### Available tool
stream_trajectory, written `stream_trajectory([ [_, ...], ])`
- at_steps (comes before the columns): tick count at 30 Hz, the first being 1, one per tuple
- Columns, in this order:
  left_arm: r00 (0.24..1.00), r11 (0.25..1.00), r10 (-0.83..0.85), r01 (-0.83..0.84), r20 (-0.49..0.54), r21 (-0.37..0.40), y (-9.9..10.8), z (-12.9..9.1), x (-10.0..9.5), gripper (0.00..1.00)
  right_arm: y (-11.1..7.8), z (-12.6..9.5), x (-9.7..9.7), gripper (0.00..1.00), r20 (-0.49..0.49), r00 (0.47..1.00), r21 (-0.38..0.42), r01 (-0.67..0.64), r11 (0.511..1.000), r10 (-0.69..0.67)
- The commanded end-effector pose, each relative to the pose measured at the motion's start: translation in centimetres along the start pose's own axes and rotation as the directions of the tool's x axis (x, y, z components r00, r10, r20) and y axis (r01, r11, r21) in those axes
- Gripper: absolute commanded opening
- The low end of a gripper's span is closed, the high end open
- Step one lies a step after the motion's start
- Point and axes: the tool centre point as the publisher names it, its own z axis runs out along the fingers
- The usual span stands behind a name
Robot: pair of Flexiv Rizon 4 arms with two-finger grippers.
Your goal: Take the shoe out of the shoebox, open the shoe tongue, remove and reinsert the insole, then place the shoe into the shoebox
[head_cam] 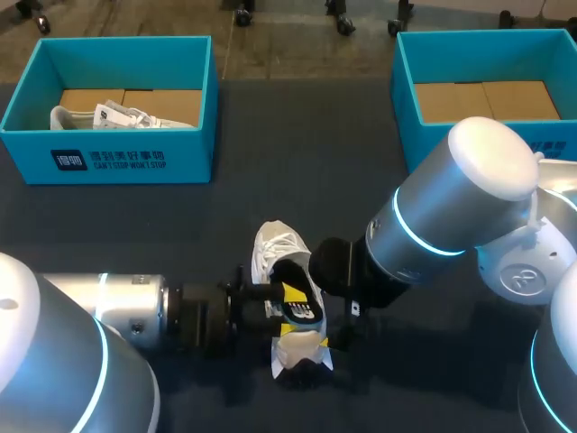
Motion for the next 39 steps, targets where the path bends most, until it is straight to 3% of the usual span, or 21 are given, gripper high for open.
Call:
stream_trajectory([
  [1, 1.000, 1.000, 0.000, 0.000, 0.004, 0.004, -0.7, 0.0, -0.1, 0.27, 0.0, 0.2, 0.1, 1.00, 0.002, 1.000, -0.002, -0.001, 1.000, 0.001],
  [2, 1.000, 1.000, 0.006, -0.006, 0.000, 0.004, -0.8, 0.1, -0.1, 0.22, 0.0, 0.2, 0.1, 1.00, 0.002, 1.000, -0.002, -0.001, 1.000, 0.001],
  [4, 1.000, 1.000, 0.015, -0.015, -0.014, 0.007, -1.0, 0.2, -0.1, 0.00, 0.0, 0.2, 0.1, 1.00, 0.002, 1.000, -0.002, -0.001, 1.000, 0.001],
  [15, 0.999, 0.997, 0.018, -0.022, -0.048, -0.076, 2.8, -0.1, 0.8, 0.00, 0.0, 0.2, 0.1, 1.00, 0.002, 1.000, -0.002, -0.001, 1.000, 0.001],
  [21, 0.999, 0.998, 0.003, -0.006, -0.048, -0.066, 2.2, -0.5, 0.5, 0.00, 0.0, 0.2, 0.1, 1.00, 0.002, 1.000, -0.002, -0.001, 1.000, 0.001],
  [24, 0.999, 0.999, -0.010, 0.008, -0.045, -0.042, 1.4, -0.8, 0.1, 0.39, 0.0, 0.2, 0.1, 1.00, 0.002, 1.000, -0.002, -0.001, 1.000, 0.001],
  [26, 0.999, 0.999, -0.021, 0.020, -0.040, -0.026, 0.8, -1.1, -0.3, 0.48, 0.0, 0.2, 0.1, 1.00, 0.002, 1.000, -0.002, -0.001, 1.000, 0.001],
  [33, 0.998, 0.999, -0.035, 0.034, -0.052, -0.009, -1.1, -1.7, -1.6, 0.45, 0.0, 0.2, 0.1, 1.00, 0.002, 1.000, -0.002, -0.001, 1.000, 0.001],
  [39, 0.986, 0.999, -0.043, 0.041, -0.161, -0.017, -2.1, -2.0, -1.8, 0.48, 0.0, 0.2, 0.1, 1.00, 0.002, 1.000, -0.002, -0.001, 1.000, 0.001],
])
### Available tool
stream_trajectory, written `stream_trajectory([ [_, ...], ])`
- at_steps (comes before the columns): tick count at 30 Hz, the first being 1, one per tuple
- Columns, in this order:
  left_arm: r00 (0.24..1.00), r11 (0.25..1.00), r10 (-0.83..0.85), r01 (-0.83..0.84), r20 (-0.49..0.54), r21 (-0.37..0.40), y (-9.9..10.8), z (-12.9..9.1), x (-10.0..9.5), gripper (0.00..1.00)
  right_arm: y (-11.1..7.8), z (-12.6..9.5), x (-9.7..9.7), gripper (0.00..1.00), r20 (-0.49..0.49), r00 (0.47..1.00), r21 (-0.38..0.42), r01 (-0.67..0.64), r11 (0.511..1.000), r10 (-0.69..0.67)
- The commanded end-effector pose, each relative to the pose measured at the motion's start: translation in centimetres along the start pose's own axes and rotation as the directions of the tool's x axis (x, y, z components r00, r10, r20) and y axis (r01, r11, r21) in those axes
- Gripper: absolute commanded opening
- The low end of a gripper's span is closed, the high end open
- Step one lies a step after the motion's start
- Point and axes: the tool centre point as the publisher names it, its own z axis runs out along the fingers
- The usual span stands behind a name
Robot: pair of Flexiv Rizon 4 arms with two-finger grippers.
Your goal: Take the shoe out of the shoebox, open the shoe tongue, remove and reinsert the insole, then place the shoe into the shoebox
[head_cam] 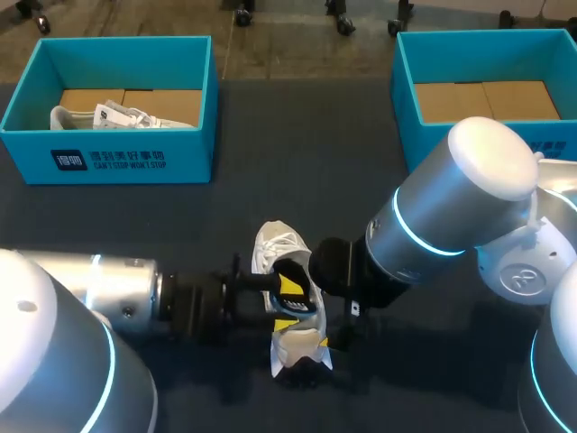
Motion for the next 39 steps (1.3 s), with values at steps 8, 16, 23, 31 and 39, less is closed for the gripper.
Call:
stream_trajectory([
  [8, 0.978, 0.999, -0.004, -0.007, -0.208, -0.050, -0.6, -1.4, 0.3, 0.47, -1.8, -1.6, -0.6, 1.00, -0.002, 1.000, -0.040, 0.014, 0.999, -0.014],
  [16, 0.934, 0.998, -0.005, -0.019, -0.357, -0.066, -1.1, -2.6, 0.6, 0.48, -4.8, -4.2, -1.8, 1.00, -0.036, 0.999, -0.061, 0.031, 0.998, -0.033],
  [23, 0.885, 0.997, -0.002, -0.035, -0.466, -0.071, -1.3, -3.8, -0.6, 0.48, -7.2, -6.3, -2.3, 1.00, -0.109, 0.991, -0.076, 0.068, 0.995, -0.076],
  [31, 0.758, 0.995, 0.012, -0.076, -0.653, -0.070, -1.5, -5.1, -1.8, 0.45, -7.2, -6.3, -2.3, 1.00, -0.109, 0.991, -0.076, 0.068, 0.995, -0.076],
  [39, 0.648, 0.993, 0.039, -0.113, -0.761, -0.046, -2.0, -6.4, -2.8, 0.45, -7.2, -6.3, -2.3, 1.00, -0.109, 0.991, -0.076, 0.068, 0.995, -0.076],
])
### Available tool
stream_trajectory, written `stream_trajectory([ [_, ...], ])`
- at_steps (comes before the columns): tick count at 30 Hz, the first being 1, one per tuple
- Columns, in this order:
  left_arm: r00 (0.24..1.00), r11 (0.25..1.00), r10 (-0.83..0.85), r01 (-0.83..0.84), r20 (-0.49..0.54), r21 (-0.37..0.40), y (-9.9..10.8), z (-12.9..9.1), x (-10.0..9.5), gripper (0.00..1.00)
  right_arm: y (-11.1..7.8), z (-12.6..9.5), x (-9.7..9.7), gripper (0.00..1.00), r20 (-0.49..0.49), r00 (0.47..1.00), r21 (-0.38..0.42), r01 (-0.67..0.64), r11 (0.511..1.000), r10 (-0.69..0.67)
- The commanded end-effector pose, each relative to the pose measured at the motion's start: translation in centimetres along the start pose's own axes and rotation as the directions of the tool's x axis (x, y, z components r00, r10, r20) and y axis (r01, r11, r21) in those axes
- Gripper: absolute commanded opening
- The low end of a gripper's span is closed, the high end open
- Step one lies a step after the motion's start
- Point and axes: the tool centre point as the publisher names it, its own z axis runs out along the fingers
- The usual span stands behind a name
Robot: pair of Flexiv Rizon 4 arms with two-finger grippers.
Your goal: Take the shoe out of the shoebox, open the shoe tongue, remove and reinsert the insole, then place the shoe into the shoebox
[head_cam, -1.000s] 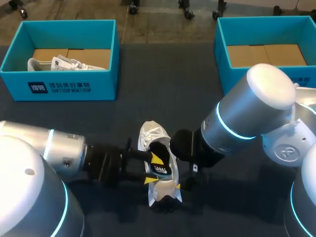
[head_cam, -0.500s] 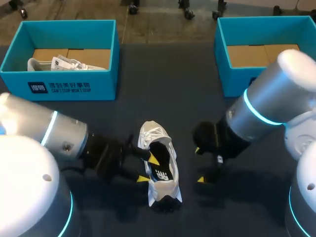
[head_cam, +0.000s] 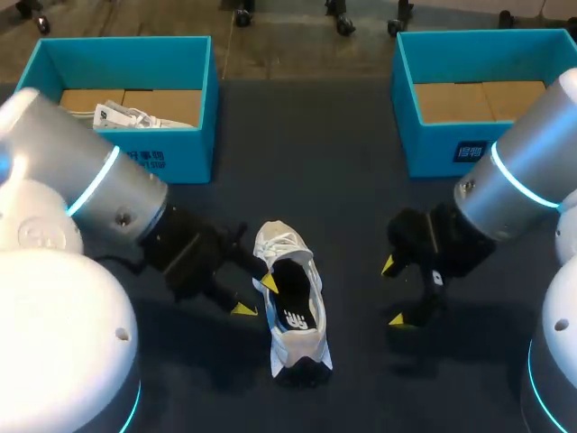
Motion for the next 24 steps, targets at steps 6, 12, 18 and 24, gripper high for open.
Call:
stream_trajectory([
  [6, 0.934, 0.999, 0.049, -0.039, -0.355, 0.037, -1.2, -2.5, -0.7, 0.49, -2.3, -2.3, 0.0, 1.00, 0.014, 1.000, 0.064, -0.022, 0.998, 0.021],
  [12, 0.875, 0.996, 0.077, -0.046, -0.479, 0.076, -1.5, -3.0, -0.2, 0.58, -3.8, -3.7, 0.1, 1.00, 0.003, 0.998, 0.065, -0.061, 0.996, 0.061],
  [18, 0.826, 0.992, 0.115, -0.066, -0.551, 0.107, -0.6, -3.4, -0.2, 0.42, -3.8, -3.7, 0.1, 1.00, 0.003, 0.998, 0.065, -0.061, 0.996, 0.061],
  [24, 0.775, 0.991, 0.130, -0.092, -0.618, 0.094, 0.2, -3.4, 0.0, 0.32, -3.8, -3.7, 0.1, 1.00, 0.003, 0.998, 0.065, -0.061, 0.996, 0.061],
])
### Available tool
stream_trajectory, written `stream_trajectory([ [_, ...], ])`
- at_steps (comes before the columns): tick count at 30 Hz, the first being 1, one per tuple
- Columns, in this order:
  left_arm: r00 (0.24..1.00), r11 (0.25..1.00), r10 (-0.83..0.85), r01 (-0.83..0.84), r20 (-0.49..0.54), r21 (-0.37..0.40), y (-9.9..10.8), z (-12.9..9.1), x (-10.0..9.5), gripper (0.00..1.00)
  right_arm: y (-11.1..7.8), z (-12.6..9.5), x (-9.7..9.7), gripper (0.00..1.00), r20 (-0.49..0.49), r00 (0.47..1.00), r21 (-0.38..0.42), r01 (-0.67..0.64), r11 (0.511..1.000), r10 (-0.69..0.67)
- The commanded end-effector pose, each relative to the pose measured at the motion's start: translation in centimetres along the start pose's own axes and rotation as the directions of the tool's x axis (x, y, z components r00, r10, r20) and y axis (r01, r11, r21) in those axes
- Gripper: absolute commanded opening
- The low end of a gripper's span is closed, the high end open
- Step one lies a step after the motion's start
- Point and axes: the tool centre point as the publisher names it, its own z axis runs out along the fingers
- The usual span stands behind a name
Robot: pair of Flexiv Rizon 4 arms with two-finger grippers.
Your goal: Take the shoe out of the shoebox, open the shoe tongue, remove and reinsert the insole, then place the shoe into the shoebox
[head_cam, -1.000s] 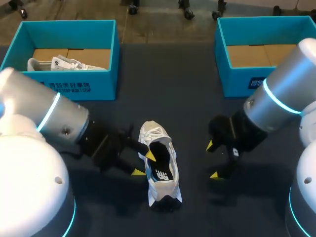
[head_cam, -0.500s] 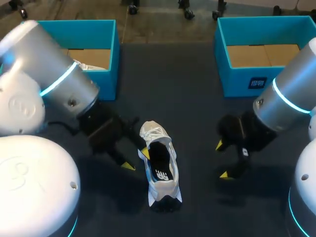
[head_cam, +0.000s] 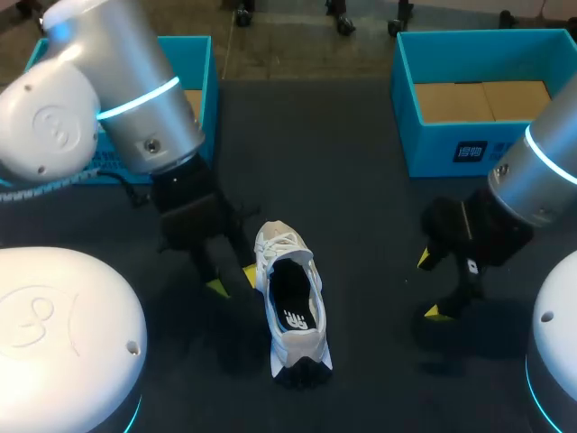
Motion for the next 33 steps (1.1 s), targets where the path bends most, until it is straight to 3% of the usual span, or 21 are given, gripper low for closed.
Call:
stream_trajectory([
  [1, 0.970, 0.999, 0.004, -0.011, -0.243, -0.030, 0.8, 0.4, -0.7, 0.26, -0.1, 0.0, 0.2, 1.00, 0.004, 1.000, -0.002, 0.002, 1.000, -0.002],
  [4, 0.970, 0.999, 0.004, -0.011, -0.243, -0.030, 0.8, 0.4, -0.7, 0.04, -0.1, 0.0, 0.2, 1.00, 0.004, 1.000, -0.002, 0.002, 1.000, -0.002],
  [5, 0.970, 0.999, 0.004, -0.011, -0.243, -0.030, 0.8, 0.4, -0.7, 0.03, -0.1, 0.0, 0.2, 1.00, 0.004, 1.000, -0.002, 0.002, 1.000, -0.002],
  [6, 0.970, 0.999, 0.004, -0.011, -0.243, -0.030, 0.8, 0.4, -0.7, 0.22, -0.1, 0.0, 0.2, 1.00, 0.004, 1.000, -0.002, 0.002, 1.000, -0.002],
  [7, 0.970, 0.999, 0.004, -0.011, -0.243, -0.030, 0.8, 0.4, -0.7, 0.25, -0.1, 0.0, 0.2, 1.00, 0.004, 1.000, -0.002, 0.002, 1.000, -0.002],
  [8, 0.970, 0.999, 0.004, -0.011, -0.243, -0.030, 0.8, 0.4, -0.7, 0.23, -0.1, 0.0, 0.2, 1.00, 0.004, 1.000, -0.002, 0.002, 1.000, -0.002],
  [9, 0.970, 0.999, 0.004, -0.011, -0.243, -0.030, 0.8, 0.4, -0.7, 0.00, -0.1, 0.0, 0.2, 1.00, 0.004, 1.000, -0.002, 0.002, 1.000, -0.002],
  [26, 0.970, 0.999, 0.004, -0.011, -0.243, -0.030, 0.8, 0.4, -0.7, 0.00, -0.1, 0.0, 0.2, 1.00, 0.004, 1.000, -0.002, 0.002, 1.000, -0.002],
  [33, 0.950, 0.997, 0.059, -0.072, -0.306, -0.030, 1.2, 2.8, -1.7, 0.00, -0.1, 0.0, 0.2, 1.00, 0.004, 1.000, -0.002, 0.002, 1.000, -0.002],
])
